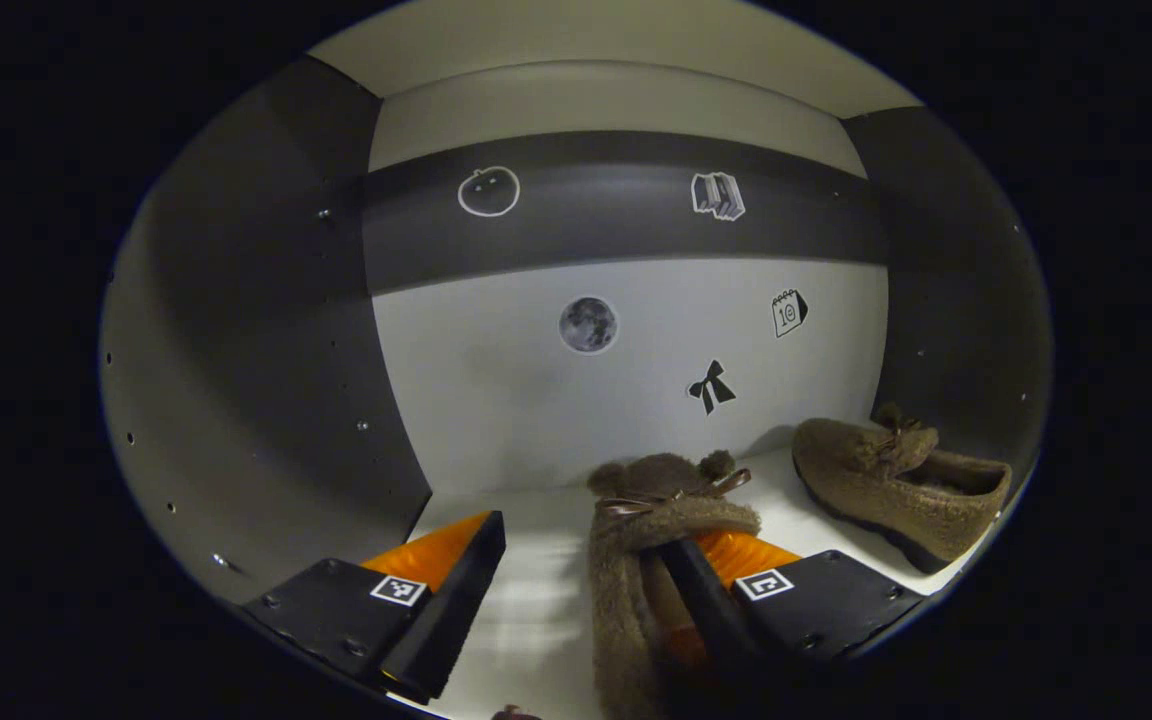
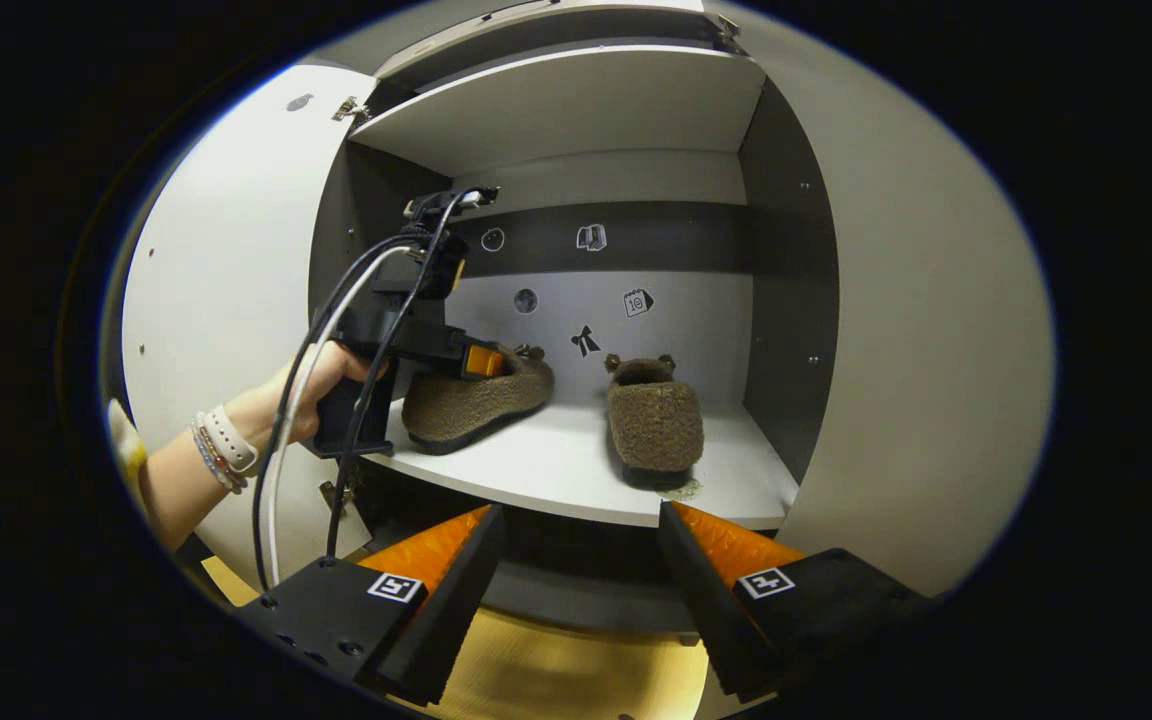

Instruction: Grab one shoe with the right hand and put it into the shoe cabinet, grab the other shoe with the left hand and put it into the shoe cabinet; then close the right door with the right hand and the left door with the left hand.

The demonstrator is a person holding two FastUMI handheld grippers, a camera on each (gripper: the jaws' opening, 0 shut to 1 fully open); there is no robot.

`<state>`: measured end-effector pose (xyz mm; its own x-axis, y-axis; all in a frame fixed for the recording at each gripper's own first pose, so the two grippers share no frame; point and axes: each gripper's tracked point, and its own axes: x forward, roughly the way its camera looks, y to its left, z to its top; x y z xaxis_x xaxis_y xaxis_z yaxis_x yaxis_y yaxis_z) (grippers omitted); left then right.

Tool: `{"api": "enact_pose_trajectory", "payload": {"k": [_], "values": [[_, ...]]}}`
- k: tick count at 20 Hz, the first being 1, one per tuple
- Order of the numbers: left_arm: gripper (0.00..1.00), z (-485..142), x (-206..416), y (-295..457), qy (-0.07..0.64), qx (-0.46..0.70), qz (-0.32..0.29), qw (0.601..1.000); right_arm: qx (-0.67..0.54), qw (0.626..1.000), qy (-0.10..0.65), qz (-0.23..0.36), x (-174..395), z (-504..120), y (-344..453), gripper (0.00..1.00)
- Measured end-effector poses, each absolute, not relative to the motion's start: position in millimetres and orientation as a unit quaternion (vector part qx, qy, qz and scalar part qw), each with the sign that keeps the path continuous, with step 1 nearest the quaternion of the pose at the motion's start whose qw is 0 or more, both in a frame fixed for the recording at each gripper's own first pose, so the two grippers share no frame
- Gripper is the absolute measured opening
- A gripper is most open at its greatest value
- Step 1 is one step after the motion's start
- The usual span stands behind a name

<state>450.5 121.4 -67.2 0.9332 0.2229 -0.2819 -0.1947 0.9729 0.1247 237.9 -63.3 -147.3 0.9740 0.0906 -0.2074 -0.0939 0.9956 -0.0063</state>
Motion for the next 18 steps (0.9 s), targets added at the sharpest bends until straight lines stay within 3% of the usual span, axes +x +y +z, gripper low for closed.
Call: {"api": "enact_pose_trajectory", "payload": {"k": [9, 16, 17, 18], "values": [[0.96, -37.2, 359.4, 88.4, 0.123, 0.08, 0.071, 0.987, -0.02, 0.997, 0.071, 0.015, 191.4, -111.0, -50.5, 0.98], [1.0, -3.4, 216.5, 33.7, 0.077, 0.059, 0.001, 0.995, -0.039, 0.998, 0.007, -0.053, 105.9, -39.1, -54.1, 0.94], [0.96, -0.7, 194.3, 25.7, 0.074, 0.061, -0.015, 0.995, -0.038, 0.997, 0.0, -0.062, 91.6, -30.2, -57.2, 0.98], [1.0, 1.4, 171.3, 20.1, 0.073, 0.069, -0.027, 0.995, -0.036, 0.997, -0.007, -0.073, 75.9, -22.3, -61.9, 0.98]]}}
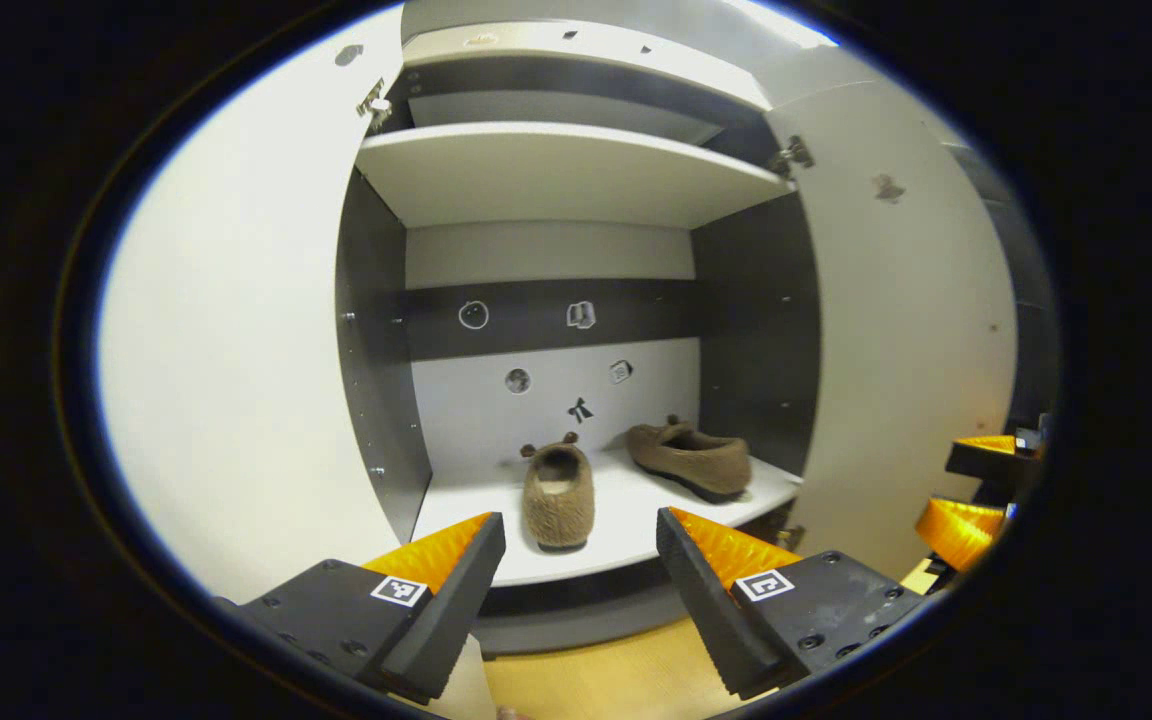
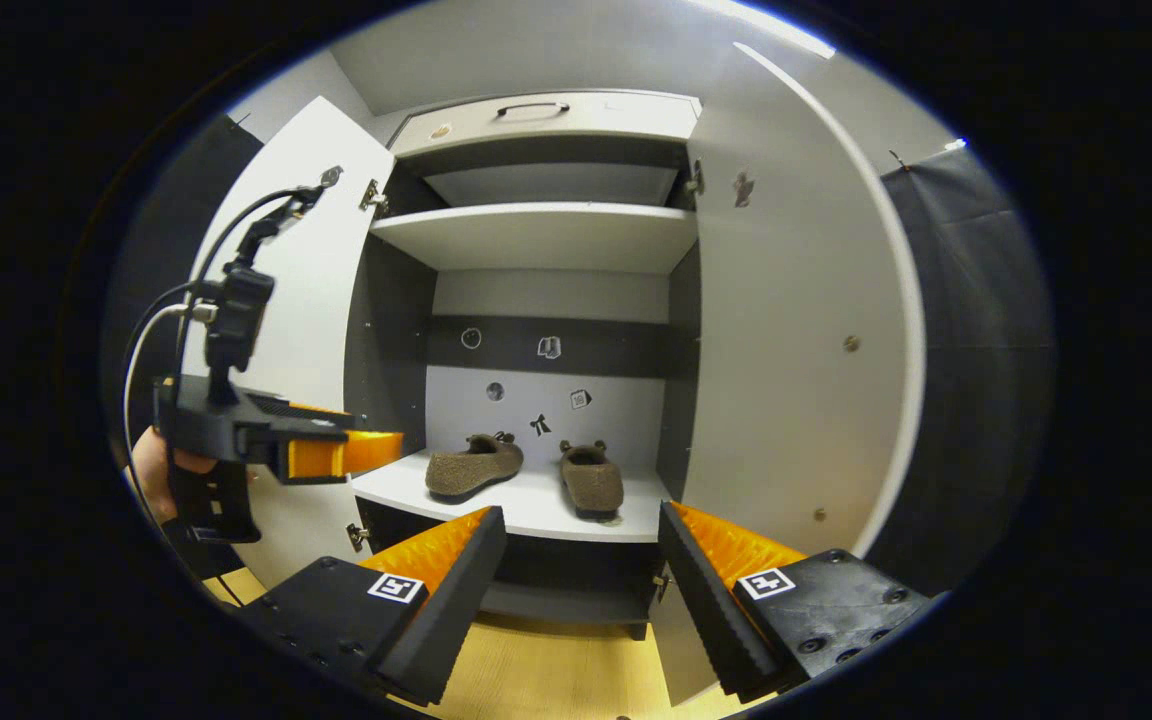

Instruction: Grab one shoe with the right hand and put it into the shoe cabinet, grab the other shoe with the left hand and put it into the shoe cabinet; then close the right door with the right hand and the left door with the left hand.

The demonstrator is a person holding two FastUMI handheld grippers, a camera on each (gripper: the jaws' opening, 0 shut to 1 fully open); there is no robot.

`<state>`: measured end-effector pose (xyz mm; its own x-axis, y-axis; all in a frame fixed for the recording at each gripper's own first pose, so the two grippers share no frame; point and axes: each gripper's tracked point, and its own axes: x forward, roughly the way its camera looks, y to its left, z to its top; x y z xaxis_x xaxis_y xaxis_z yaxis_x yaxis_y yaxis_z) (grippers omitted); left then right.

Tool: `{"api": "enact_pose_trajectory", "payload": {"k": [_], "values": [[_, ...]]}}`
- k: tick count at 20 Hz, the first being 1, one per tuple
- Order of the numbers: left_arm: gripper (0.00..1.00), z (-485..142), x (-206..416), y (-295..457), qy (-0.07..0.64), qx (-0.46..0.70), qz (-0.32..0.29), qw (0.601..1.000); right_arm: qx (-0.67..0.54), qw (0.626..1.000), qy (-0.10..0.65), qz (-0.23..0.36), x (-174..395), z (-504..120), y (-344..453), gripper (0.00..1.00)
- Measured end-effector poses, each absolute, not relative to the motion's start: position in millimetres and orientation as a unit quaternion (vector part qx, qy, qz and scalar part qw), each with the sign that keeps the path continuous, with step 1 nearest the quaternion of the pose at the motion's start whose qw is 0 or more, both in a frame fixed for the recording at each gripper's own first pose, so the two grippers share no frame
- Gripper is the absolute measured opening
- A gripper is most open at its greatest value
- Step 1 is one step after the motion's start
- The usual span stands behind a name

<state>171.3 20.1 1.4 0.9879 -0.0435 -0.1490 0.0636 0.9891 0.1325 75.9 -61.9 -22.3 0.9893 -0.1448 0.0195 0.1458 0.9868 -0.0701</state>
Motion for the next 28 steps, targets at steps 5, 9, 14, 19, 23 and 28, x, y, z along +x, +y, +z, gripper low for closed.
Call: {"api": "enact_pose_trajectory", "payload": {"k": [5, 9, 14, 19, 23, 28], "values": [[0.96, 9.6, 73.8, 4.8, 0.073, 0.057, -0.08, 0.992, -0.062, 0.983, -0.01, -0.171, 3.4, -0.9, -134.0, 0.98], [0.96, 19.2, 26.7, 19.2, 0.069, 0.048, -0.085, 0.993, -0.062, 0.97, -0.023, -0.235, -19.4, 21.3, -206.1, 0.98], [0.96, 38.4, -6.2, 26.0, 0.045, 0.034, -0.096, 0.994, -0.011, 0.973, -0.033, -0.229, 8.0, 34.2, -247.0, 0.97], [0.96, 50.6, -27.5, 60.0, 0.031, -0.019, -0.065, 0.997, -0.034, 0.975, -0.032, -0.216, 29.5, 37.7, -247.3, 0.97], [0.96, 53.3, -40.7, 104.7, 0.026, -0.017, 0.003, 1.0, -0.028, 0.98, -0.027, -0.194, 35.3, 36.4, -231.5, 0.95], [0.95, 50.9, -56.0, 140.1, 0.03, -0.006, 0.063, 0.998, -0.013, 0.992, -0.029, -0.125, 58.7, 31.4, -169.1, 0.95]]}}
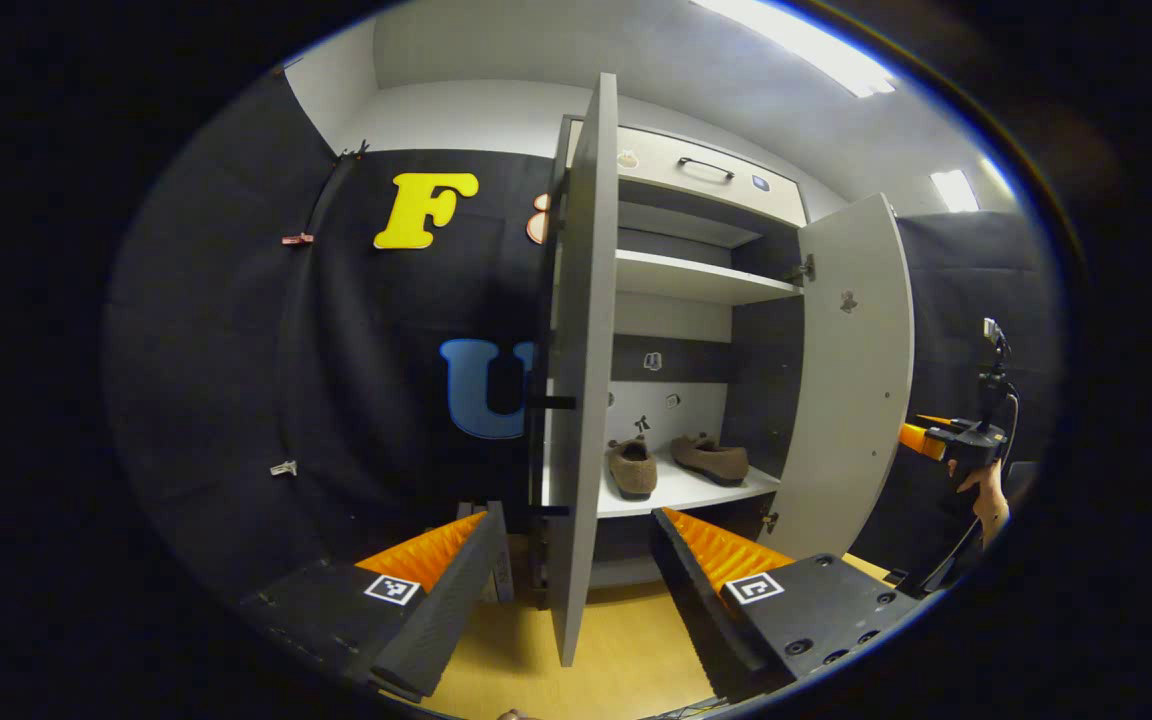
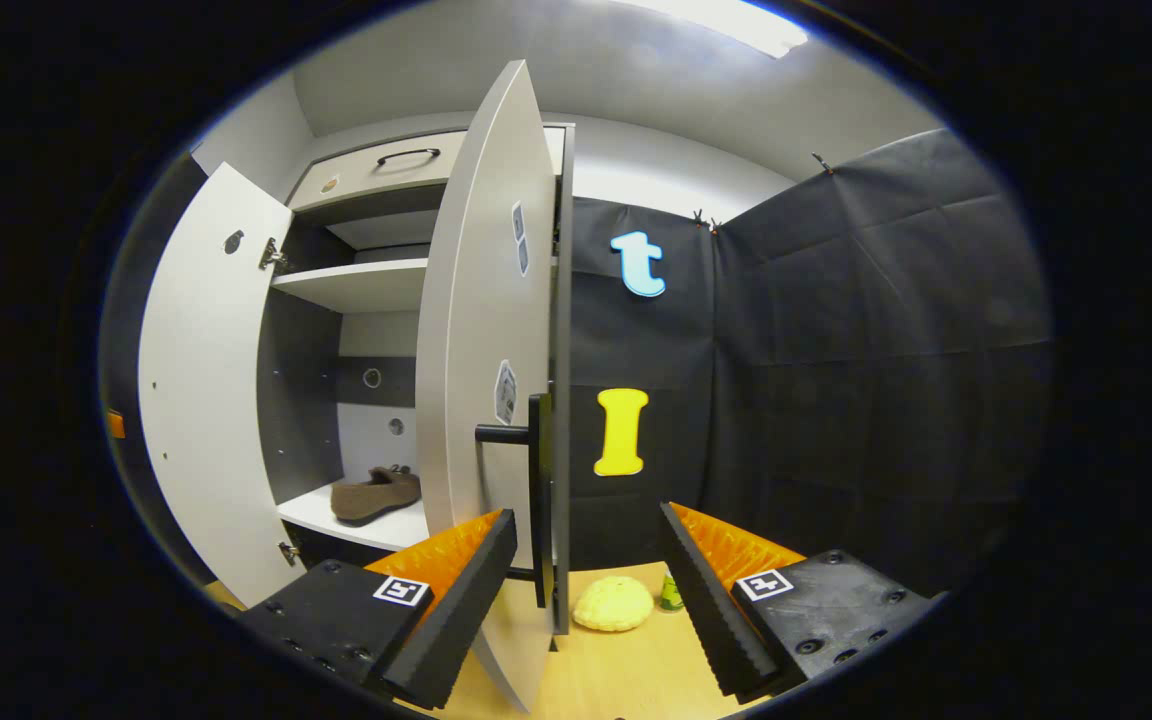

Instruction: Grab one shoe with the right hand and put it into the shoe cabinet, grab the other shoe with the left hand and put it into the shoe cabinet; then close the right door with the right hand and the left door with the left hand.

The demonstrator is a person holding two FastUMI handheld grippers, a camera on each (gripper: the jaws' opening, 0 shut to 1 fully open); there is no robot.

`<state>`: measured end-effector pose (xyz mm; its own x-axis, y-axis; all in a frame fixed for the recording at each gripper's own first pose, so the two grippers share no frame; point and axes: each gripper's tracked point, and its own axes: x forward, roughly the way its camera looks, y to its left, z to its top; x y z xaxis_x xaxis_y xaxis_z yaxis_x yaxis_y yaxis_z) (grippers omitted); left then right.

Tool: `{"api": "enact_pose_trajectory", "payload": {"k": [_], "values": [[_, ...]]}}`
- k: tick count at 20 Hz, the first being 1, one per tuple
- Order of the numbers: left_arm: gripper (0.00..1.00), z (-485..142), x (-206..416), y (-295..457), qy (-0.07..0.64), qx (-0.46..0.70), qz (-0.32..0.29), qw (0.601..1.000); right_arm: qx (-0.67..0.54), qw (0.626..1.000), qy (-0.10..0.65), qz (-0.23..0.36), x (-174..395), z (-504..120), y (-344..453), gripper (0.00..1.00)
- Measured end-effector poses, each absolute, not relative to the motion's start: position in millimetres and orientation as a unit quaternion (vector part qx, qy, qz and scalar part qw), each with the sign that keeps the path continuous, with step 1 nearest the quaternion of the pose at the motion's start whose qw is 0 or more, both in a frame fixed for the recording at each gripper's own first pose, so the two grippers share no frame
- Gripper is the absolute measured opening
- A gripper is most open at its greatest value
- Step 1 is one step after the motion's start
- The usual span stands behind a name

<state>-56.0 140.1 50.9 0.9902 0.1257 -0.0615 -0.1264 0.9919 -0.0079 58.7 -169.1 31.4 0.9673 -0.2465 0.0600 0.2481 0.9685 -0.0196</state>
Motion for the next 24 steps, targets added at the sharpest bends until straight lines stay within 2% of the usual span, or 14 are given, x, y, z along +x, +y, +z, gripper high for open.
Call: {"api": "enact_pose_trajectory", "payload": {"k": [8, 12, 16, 20, 24], "values": [[0.95, 42.0, -71.5, 159.6, 0.041, -0.01, 0.098, 0.994, -0.008, 1.0, -0.023, -0.008, 121.6, 20.5, -64.2, 0.96], [0.95, 43.1, -70.9, 167.8, 0.038, -0.005, 0.11, 0.993, -0.002, 0.999, -0.022, 0.042, 131.7, 18.9, -19.8, 0.98], [0.95, 46.6, -54.8, 182.4, 0.031, 0.0, 0.111, 0.993, 0.007, 0.999, -0.01, 0.037, 115.6, 11.4, -23.3, 0.98], [0.95, 47.8, -20.1, 185.6, 0.024, 0.005, 0.1, 0.995, 0.012, 1.0, -0.001, -0.006, 86.3, 9.7, -59.2, 0.98], [0.95, 41.9, 2.5, 199.6, 0.031, 0.033, 0.117, 0.992, 0.007, 0.999, 0.003, -0.045, 64.3, 9.5, -89.5, 0.98]]}}
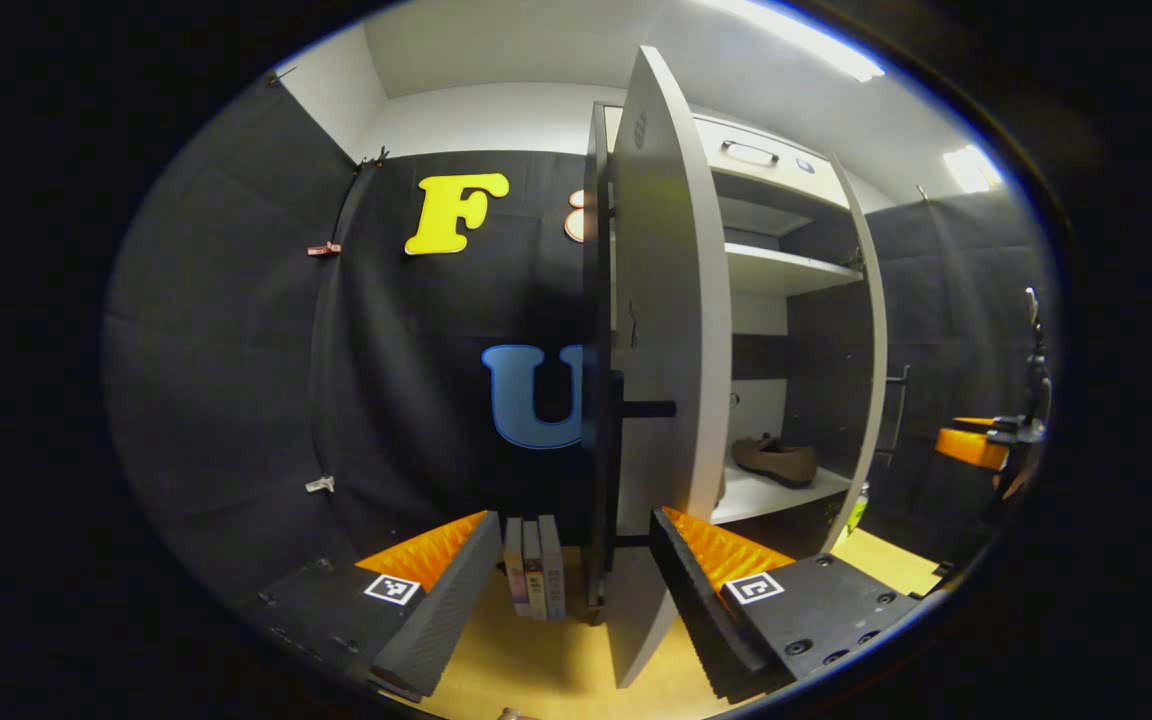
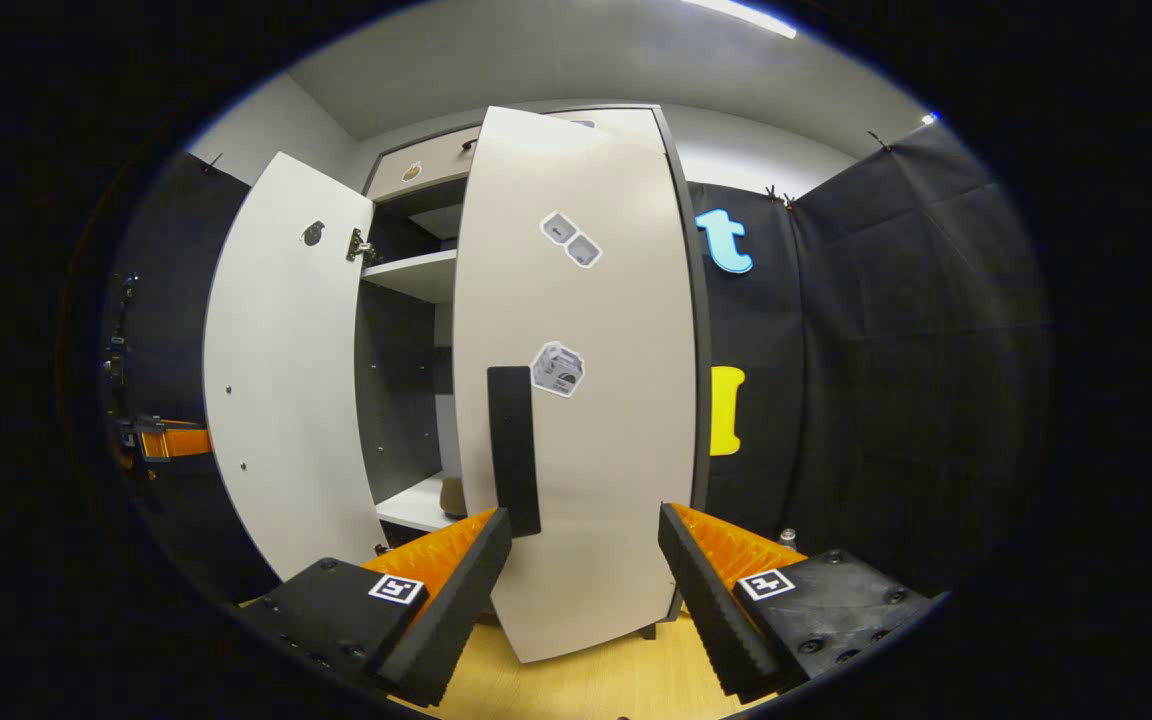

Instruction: Grab one shoe with the right hand and put it into the shoe cabinet, grab the other shoe with the left hand and put it into the shoe cabinet; then close the right door with the right hand and the left door with the left hand.

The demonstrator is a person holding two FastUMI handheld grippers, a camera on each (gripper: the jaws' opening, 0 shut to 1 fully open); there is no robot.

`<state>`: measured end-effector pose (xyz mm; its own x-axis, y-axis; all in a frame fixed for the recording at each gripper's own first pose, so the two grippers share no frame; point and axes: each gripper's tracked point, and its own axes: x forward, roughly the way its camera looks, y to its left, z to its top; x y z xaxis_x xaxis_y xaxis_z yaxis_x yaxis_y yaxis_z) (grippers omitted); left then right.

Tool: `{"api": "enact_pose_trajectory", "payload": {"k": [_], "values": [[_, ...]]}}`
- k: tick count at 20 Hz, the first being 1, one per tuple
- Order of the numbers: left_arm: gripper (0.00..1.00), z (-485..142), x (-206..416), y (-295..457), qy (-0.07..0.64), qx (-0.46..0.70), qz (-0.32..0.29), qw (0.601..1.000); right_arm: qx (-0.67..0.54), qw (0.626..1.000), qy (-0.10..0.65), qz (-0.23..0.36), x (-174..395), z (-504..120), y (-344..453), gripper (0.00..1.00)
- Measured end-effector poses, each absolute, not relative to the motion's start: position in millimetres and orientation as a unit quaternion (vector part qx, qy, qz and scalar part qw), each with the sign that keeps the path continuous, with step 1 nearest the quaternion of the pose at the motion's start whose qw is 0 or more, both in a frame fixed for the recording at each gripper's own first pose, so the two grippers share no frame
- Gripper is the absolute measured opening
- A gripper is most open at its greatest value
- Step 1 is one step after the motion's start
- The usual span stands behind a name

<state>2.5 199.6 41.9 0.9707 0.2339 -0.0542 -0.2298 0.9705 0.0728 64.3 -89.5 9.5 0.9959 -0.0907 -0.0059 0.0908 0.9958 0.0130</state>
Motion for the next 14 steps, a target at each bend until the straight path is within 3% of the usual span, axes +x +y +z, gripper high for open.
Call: {"api": "enact_pose_trajectory", "payload": {"k": [7, 13, 14], "values": [[0.92, 42.2, 9.7, 177.9, 0.024, 0.041, 0.116, 0.992, -0.012, 0.998, 0.024, -0.058, 64.4, -3.3, -101.7, 0.98], [0.92, 38.4, 32.9, 121.9, 0.02, 0.023, 0.055, 0.998, -0.021, 0.999, 0.025, -0.043, 85.4, -3.9, -103.4, 0.98], [0.89, 38.8, 37.8, 114.5, 0.017, 0.031, 0.048, 0.998, -0.02, 0.999, 0.025, -0.044, 87.2, -4.3, -107.0, 0.98]]}}
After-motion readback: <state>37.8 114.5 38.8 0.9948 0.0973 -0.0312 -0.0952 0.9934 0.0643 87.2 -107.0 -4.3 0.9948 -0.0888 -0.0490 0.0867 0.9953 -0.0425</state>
